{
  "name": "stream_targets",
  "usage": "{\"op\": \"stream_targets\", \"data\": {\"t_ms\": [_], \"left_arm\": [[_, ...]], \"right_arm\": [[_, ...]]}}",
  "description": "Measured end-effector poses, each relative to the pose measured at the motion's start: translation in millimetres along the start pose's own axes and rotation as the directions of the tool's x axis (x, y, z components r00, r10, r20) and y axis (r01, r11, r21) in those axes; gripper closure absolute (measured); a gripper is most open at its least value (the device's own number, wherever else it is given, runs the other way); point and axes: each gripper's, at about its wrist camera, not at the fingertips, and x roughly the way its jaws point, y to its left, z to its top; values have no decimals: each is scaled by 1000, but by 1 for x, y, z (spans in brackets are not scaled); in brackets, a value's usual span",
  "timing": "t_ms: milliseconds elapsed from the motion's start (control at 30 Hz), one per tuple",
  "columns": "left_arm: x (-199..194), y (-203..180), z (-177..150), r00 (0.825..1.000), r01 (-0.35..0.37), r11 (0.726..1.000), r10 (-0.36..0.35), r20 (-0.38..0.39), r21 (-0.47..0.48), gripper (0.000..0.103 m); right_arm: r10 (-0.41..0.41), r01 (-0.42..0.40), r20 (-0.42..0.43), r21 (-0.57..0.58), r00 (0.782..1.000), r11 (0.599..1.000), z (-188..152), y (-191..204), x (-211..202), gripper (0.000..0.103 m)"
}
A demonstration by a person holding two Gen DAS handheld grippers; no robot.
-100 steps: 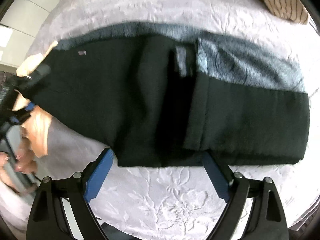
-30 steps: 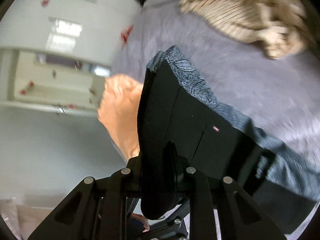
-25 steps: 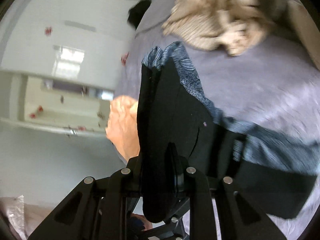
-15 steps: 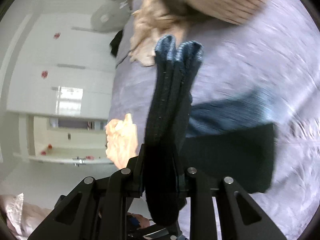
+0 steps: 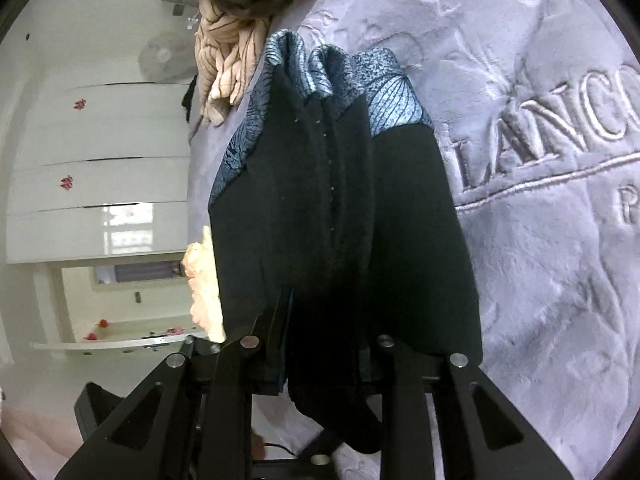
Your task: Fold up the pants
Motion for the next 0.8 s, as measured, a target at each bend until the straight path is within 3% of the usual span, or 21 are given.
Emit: {"op": "stream_targets", "data": {"t_ms": [200,267,300,467,600,800], "left_arm": [[-39,37,-11,999,3,998,-1,36,-56,26],[-45,55,-15,999,-43,994,46,27,-100,26],[-45,68,-17,997,-69,989,71,10,-134,26],[-30,120,-28,992,-94,951,65,-108,-294,26],[-21,138,-42,978,-119,918,42,-205,-379,26],[-19,146,-51,971,-90,893,-19,-237,-441,26]], "right_arm": [[-164,165,81,-9,983,986,0,17,-26,69],[-316,320,147,-3,937,947,-2,26,-42,67],[-342,347,170,0,924,938,-4,28,-49,67],[-343,350,243,18,907,937,-19,48,-72,67],[-369,375,235,20,899,927,-32,59,-65,67],[-419,439,224,-44,880,897,-49,76,-42,67]]}}
